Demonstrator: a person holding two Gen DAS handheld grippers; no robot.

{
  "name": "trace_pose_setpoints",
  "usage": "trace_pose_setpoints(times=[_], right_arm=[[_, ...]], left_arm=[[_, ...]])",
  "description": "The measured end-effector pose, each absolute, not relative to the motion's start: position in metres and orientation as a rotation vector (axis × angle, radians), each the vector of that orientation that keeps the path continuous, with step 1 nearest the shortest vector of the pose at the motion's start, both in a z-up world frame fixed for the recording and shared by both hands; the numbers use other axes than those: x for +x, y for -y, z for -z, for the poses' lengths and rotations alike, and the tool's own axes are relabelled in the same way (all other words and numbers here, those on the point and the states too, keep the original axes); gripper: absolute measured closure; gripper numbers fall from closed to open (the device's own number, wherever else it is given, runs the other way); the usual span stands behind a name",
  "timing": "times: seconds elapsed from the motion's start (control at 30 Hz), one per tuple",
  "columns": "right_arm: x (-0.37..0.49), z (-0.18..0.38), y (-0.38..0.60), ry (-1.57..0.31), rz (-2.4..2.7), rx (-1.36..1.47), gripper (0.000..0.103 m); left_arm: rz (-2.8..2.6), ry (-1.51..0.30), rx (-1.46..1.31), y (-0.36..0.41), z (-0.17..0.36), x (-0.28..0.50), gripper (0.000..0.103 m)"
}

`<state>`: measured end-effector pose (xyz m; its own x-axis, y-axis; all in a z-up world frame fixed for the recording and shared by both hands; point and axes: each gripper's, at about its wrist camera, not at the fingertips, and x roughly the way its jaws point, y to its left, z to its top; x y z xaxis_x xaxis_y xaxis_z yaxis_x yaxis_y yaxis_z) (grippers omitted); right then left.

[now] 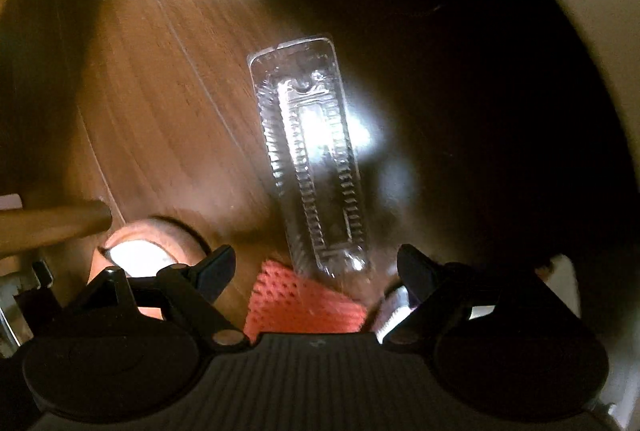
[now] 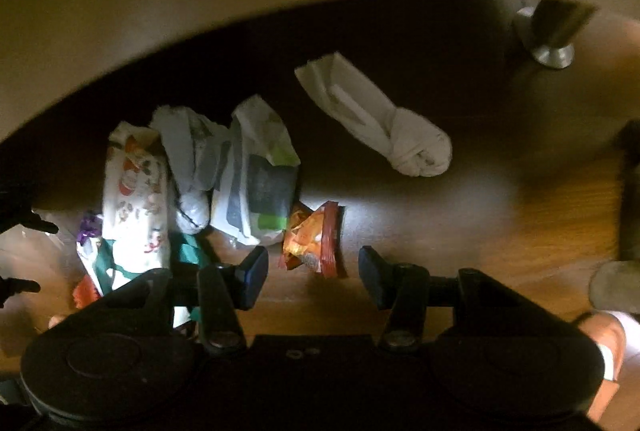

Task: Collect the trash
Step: 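Grasp clear plastic tray with left tool while right tool grasps orange chip packet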

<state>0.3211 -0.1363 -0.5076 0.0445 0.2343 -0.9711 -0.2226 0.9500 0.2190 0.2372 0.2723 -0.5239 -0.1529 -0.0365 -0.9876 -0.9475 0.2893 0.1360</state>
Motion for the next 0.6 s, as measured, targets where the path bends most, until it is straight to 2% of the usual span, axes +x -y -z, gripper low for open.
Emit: trace_pose_setpoints(times=[0.33,0.6], right_arm=[[0.328,0.547,0.113,-1.506,-0.401,-0.080,0.054],[0.329,0.556,0.107,-1.500,-0.421,-0.108,0.057]], left_arm=[[-1.068,-1.497,-0.956,-0.278,0.558,0.233,0.015],[-1.017,-1.511,-0.935,-0.276,0.573,0.243,0.015]])
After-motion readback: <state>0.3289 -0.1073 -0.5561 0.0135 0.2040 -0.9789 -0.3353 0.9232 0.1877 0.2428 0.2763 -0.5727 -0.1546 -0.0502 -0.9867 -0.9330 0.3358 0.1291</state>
